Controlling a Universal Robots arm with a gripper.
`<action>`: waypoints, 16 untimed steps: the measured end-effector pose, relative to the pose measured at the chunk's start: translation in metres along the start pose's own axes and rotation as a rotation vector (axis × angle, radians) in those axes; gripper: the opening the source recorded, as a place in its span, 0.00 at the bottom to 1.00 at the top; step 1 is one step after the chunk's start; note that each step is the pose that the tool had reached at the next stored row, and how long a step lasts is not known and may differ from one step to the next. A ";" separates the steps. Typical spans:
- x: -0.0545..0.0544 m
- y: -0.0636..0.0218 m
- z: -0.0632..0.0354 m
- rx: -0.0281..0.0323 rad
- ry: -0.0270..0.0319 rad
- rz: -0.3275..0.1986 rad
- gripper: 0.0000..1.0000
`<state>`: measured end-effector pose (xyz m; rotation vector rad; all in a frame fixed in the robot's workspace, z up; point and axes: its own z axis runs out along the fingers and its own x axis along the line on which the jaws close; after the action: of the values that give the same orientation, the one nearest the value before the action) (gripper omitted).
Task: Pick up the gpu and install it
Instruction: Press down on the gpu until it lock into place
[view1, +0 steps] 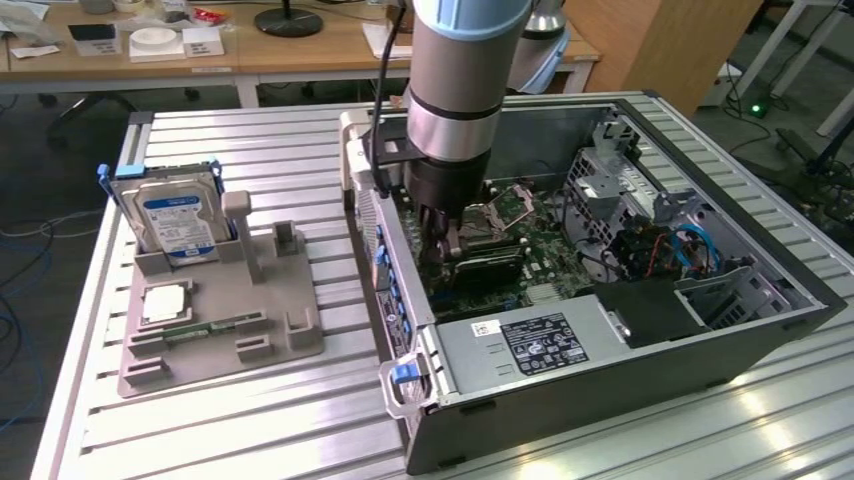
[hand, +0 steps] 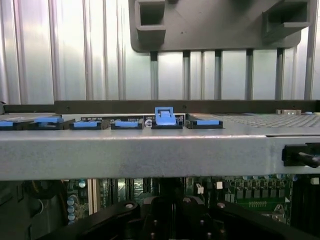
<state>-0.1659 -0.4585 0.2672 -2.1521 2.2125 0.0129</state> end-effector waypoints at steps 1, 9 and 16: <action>0.000 0.0000 -0.0039 -0.0007 0.0008 0.000 0.10; 0.000 -0.0025 -0.0102 -0.0008 -0.0017 0.000 0.10; -0.001 -0.0181 -0.0096 -0.0011 -0.0118 -0.004 0.10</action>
<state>-0.1481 -0.4585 0.2775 -2.1510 2.2027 0.0267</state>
